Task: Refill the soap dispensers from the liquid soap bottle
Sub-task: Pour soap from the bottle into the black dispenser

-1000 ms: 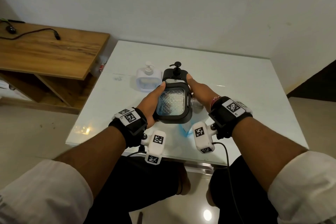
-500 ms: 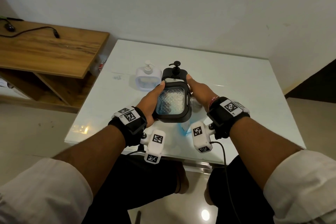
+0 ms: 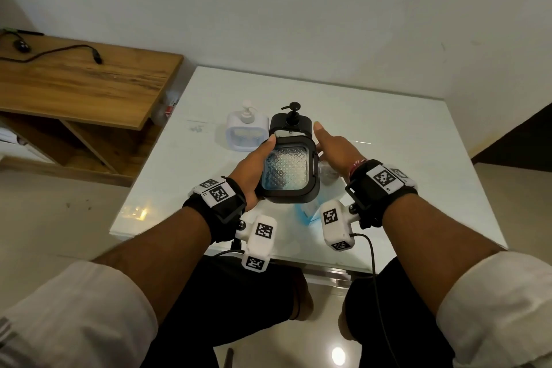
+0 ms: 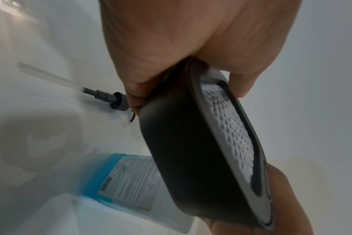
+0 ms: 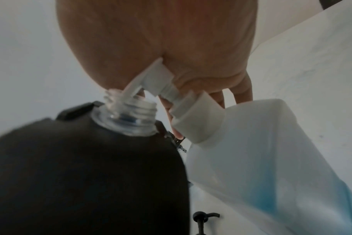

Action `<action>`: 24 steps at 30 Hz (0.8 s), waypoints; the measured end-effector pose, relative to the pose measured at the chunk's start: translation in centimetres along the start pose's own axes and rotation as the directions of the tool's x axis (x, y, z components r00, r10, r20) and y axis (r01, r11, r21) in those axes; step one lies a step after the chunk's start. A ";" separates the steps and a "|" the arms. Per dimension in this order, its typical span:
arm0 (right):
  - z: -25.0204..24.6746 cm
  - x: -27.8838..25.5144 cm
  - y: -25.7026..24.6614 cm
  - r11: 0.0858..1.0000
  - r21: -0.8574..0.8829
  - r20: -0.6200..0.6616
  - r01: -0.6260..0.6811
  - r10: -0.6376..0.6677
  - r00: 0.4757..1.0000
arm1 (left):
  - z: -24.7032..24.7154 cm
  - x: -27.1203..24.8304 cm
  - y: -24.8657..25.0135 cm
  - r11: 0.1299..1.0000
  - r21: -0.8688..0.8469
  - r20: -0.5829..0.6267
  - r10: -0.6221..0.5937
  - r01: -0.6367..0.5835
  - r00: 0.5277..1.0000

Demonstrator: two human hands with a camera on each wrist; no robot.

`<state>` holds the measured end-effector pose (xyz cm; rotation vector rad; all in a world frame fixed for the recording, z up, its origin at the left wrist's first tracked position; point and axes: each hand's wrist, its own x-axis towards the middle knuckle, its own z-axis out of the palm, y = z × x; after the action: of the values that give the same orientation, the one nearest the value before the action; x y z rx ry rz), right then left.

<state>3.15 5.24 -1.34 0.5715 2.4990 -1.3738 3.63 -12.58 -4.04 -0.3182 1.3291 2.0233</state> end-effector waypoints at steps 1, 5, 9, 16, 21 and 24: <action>0.0 0.1 0.1 1.000 0.010 0.001 -0.012 0.012 1.000 | 0.0 0.0 0.0 1.000 0.000 -0.002 -0.003 0.003 1.000; 0.5 0.0 0.3 0.999 -0.007 -0.005 -0.036 0.036 0.999 | 0.0 0.1 0.0 1.000 0.012 -0.012 -0.023 0.023 1.000; 0.2 -0.4 0.3 0.999 -0.029 -0.017 -0.029 0.029 0.999 | 0.2 -0.2 0.0 1.000 -0.004 -0.015 -0.023 0.023 1.000; 0.0 -0.4 -0.2 1.000 0.006 -0.053 -0.001 0.001 0.999 | 0.0 -0.5 0.1 1.000 -0.019 -0.010 -0.011 0.011 1.000; 0.1 0.0 0.2 0.993 -0.105 -0.048 -0.053 0.048 0.998 | 0.0 -0.3 0.2 0.999 -0.020 -0.009 -0.036 0.035 0.999; 0.2 0.3 0.4 0.989 -0.139 -0.049 -0.055 0.049 0.998 | 0.0 -0.3 0.2 0.999 -0.033 0.000 -0.033 0.032 0.999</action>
<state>3.08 5.31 -1.93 0.6402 2.5716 -1.1683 3.72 -12.78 -3.75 -0.3536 1.2842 2.0200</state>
